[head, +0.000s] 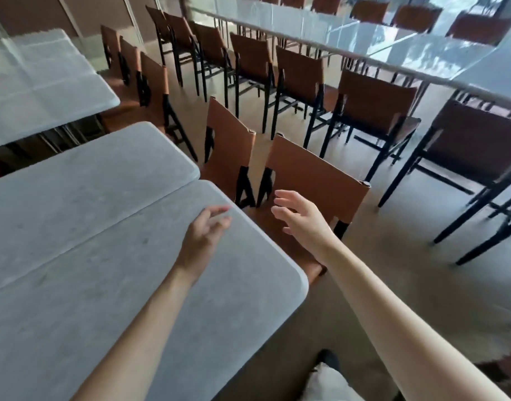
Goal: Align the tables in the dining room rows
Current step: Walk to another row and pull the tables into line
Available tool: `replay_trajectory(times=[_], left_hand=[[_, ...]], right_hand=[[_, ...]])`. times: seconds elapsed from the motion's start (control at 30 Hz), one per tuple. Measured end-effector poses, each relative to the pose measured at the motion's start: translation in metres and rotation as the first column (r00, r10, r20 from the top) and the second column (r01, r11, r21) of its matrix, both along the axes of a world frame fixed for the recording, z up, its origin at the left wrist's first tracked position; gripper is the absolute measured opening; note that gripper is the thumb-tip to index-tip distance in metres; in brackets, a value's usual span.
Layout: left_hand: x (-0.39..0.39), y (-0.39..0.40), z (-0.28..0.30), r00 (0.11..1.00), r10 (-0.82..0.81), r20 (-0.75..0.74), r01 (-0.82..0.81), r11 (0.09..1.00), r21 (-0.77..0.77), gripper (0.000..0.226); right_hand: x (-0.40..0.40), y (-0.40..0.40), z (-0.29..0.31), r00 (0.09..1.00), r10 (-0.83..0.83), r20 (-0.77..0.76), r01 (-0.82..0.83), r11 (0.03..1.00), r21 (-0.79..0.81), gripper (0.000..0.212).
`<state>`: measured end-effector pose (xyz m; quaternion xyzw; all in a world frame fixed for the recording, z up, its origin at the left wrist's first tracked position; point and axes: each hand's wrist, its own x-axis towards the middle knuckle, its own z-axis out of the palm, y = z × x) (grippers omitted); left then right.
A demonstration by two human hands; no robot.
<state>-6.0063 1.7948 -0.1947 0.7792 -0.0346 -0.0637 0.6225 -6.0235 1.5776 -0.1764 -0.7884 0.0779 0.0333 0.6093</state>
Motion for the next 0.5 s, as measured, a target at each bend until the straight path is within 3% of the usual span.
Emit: replay_trajectory(times=[0.33, 0.5], left_hand=[[0.074, -0.295, 0.046, 0.951, -0.264, 0.163, 0.281, 0.956, -0.090, 0.039], [0.104, -0.393, 0.071, 0.913, -0.333, 0.237, 0.369, 0.920, -0.129, 0.040]], right_hand=[[0.011, -0.250, 0.037, 0.973, -0.218, 0.073, 0.212, 0.974, 0.077, 0.033], [0.034, -0.330, 0.055, 0.930, -0.339, 0.140, 0.328, 0.940, 0.096, 0.032]])
